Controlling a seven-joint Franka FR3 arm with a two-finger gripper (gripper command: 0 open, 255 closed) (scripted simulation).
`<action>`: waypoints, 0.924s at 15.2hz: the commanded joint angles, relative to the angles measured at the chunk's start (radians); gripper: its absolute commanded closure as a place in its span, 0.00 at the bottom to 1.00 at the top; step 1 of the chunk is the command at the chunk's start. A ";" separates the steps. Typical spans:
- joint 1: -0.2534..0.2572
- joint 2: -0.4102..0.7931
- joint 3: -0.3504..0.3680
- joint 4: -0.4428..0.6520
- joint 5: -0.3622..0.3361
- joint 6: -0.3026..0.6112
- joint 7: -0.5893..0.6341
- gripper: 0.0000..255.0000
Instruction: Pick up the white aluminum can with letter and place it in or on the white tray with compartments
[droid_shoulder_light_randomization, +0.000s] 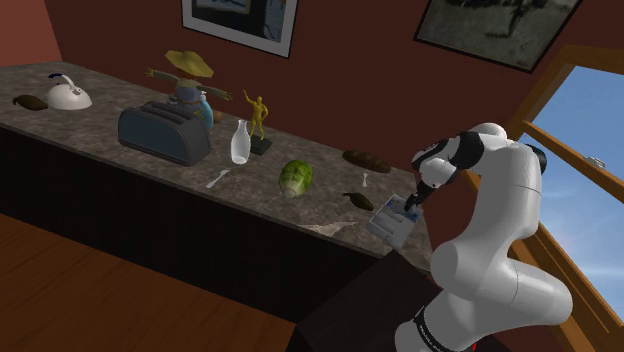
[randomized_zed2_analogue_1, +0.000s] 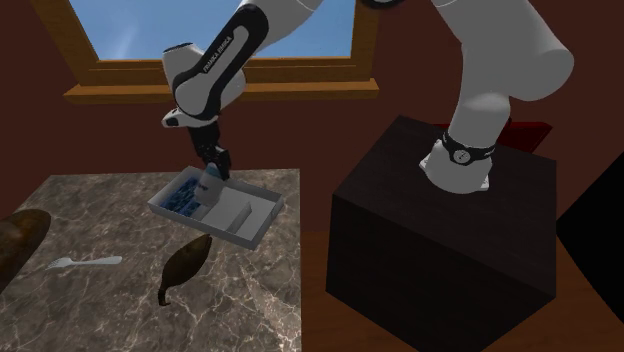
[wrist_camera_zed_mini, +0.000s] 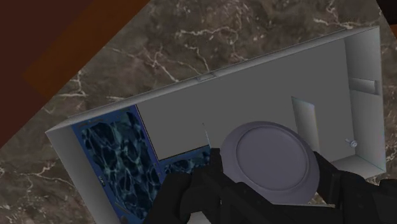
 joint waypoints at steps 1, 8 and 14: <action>-0.002 0.023 0.003 0.013 0.003 0.012 -0.003 1.00; -0.009 0.093 0.012 0.042 0.012 0.052 -0.011 1.00; -0.008 0.093 0.012 0.042 0.012 0.052 -0.011 1.00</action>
